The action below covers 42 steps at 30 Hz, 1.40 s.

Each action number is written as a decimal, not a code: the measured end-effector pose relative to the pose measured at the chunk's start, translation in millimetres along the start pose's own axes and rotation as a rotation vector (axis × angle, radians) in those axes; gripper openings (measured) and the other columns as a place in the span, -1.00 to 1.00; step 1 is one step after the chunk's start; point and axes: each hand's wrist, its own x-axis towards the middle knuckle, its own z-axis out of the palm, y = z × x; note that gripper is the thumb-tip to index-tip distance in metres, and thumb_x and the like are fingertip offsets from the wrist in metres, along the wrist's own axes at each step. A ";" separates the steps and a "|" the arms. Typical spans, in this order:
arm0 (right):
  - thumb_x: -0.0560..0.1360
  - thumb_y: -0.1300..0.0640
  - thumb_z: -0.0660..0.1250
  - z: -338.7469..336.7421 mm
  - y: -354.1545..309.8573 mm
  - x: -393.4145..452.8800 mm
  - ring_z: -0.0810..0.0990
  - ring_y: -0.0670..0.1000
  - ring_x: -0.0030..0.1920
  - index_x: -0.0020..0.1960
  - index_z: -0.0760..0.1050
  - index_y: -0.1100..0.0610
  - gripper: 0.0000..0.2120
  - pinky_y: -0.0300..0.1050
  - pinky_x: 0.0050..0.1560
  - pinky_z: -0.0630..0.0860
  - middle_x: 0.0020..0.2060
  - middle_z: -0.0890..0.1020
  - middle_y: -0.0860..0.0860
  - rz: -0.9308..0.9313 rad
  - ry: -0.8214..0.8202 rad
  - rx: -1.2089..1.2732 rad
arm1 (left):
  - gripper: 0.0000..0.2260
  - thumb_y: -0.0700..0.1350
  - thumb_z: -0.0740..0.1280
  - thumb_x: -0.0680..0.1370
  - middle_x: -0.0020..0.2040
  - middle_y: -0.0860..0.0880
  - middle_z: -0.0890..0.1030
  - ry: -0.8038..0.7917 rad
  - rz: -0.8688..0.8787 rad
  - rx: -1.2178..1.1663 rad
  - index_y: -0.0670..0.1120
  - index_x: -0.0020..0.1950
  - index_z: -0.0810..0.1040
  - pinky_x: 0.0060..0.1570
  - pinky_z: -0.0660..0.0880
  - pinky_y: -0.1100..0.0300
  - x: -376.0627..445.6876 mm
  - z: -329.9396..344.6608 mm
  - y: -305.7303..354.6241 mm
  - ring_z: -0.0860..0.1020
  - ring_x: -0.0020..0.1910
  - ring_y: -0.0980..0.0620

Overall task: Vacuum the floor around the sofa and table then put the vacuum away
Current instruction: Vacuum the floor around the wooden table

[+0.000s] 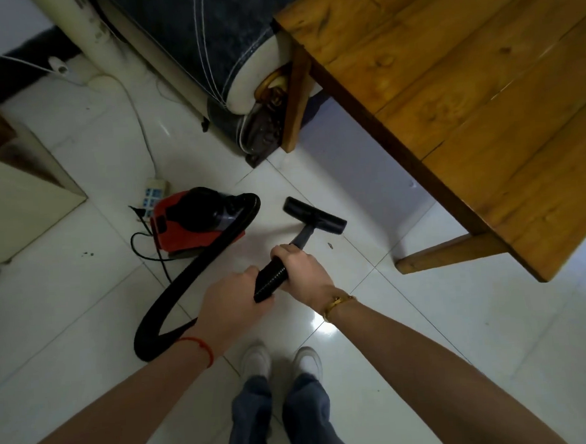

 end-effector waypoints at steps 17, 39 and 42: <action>0.41 0.11 0.44 -50.2 55.7 104.8 0.55 0.12 -0.01 0.18 0.42 0.15 -0.60 -0.15 -0.03 0.45 0.13 0.46 0.12 -0.111 -0.199 -0.158 | -0.79 0.02 0.35 0.48 -0.26 -0.05 0.56 0.124 -0.129 -0.256 -0.12 -0.10 0.48 -0.27 0.53 0.09 91.8 17.8 24.9 0.57 -0.27 -0.04; 0.47 0.05 0.36 20.0 -27.6 -78.1 0.57 0.17 -0.04 0.12 0.41 0.17 -0.69 -0.04 -0.11 0.47 0.03 0.53 0.12 0.073 -0.111 -0.128 | -0.82 0.00 0.29 0.49 -0.28 0.02 0.53 -0.086 0.165 0.137 -0.06 0.00 0.43 -0.36 0.36 0.19 -63.0 19.3 -3.1 0.58 -0.26 -0.05; 0.48 0.07 0.35 31.0 -36.3 -103.5 0.57 0.17 -0.05 0.12 0.42 0.18 -0.72 -0.08 -0.14 0.45 0.02 0.54 0.12 0.140 -0.071 -0.087 | -0.80 0.02 0.29 0.48 -0.22 0.00 0.57 -0.113 0.226 0.192 -0.05 0.03 0.43 -0.32 0.37 0.17 -79.6 20.7 -4.1 0.60 -0.22 -0.07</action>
